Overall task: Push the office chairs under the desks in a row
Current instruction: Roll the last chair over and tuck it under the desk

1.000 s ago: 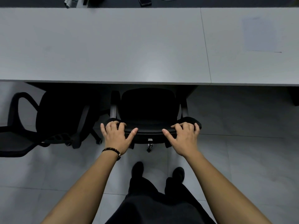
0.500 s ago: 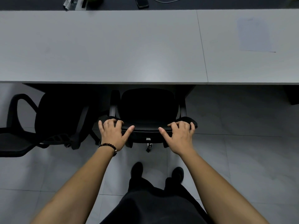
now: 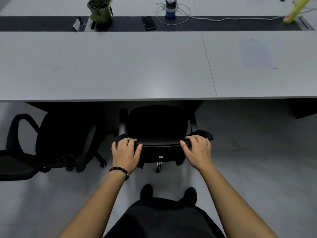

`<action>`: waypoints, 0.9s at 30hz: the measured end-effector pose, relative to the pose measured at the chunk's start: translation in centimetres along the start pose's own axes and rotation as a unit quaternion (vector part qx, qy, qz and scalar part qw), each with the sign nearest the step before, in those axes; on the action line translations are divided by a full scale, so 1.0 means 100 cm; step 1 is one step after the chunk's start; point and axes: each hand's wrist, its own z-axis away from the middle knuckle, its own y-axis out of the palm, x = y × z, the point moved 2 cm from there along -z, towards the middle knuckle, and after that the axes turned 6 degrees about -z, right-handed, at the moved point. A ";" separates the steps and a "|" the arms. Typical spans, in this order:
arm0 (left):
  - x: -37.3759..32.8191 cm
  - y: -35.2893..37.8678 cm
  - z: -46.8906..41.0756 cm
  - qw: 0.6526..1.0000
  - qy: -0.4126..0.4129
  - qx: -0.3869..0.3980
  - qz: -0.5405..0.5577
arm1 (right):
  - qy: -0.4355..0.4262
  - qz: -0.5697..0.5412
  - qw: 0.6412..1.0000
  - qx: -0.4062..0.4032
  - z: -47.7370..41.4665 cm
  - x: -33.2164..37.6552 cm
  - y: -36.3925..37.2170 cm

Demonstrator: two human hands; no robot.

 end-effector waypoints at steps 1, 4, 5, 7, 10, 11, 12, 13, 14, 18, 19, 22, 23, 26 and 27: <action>0.002 -0.006 0.007 0.999 0.000 -0.030 0.035 | 0.007 -0.029 0.999 -0.021 0.008 0.003 0.000; 0.007 -0.013 0.036 0.991 0.011 -0.056 0.122 | 0.062 -0.093 0.993 -0.047 0.045 0.011 0.005; 0.008 -0.013 0.046 0.988 0.020 -0.041 0.144 | 0.084 -0.106 0.989 -0.054 0.061 0.012 0.008; 0.010 -0.008 0.061 0.981 0.043 0.017 0.187 | 0.131 -0.132 0.980 -0.070 0.097 0.013 0.015; 0.006 -0.003 0.067 0.964 0.129 0.114 0.201 | 0.209 -0.157 0.961 -0.087 0.152 0.013 0.025; 0.002 -0.004 0.065 0.958 0.166 0.134 0.190 | 0.234 -0.160 0.955 -0.091 0.169 0.013 0.026; -0.004 -0.007 0.063 0.951 0.198 0.151 0.182 | 0.256 -0.167 0.947 -0.099 0.185 0.013 0.026; -0.013 -0.010 0.061 0.944 0.225 0.163 0.179 | 0.274 -0.175 0.939 -0.113 0.200 0.014 0.025; -0.022 -0.014 0.059 0.936 0.250 0.169 0.180 | 0.291 -0.183 0.930 -0.134 0.215 0.014 0.021; -0.071 -0.033 0.069 0.902 0.332 0.172 0.215 | 0.341 -0.197 0.885 -0.248 0.279 0.016 0.000; -0.084 -0.037 0.076 0.892 0.347 0.177 0.229 | 0.352 -0.203 0.870 -0.281 0.297 0.017 -0.006; -0.117 -0.042 0.121 0.854 0.404 0.210 0.253 | 0.376 -0.215 0.823 -0.367 0.361 0.021 -0.011; -0.123 -0.039 0.142 0.841 0.422 0.224 0.255 | 0.385 -0.220 0.808 -0.388 0.386 0.022 -0.007; -0.122 -0.023 0.225 0.806 0.459 0.274 0.254 | 0.433 -0.235 0.756 -0.432 0.473 0.033 0.024; -0.116 -0.018 0.257 0.795 0.472 0.288 0.251 | 0.448 -0.241 0.738 -0.444 0.506 0.040 0.039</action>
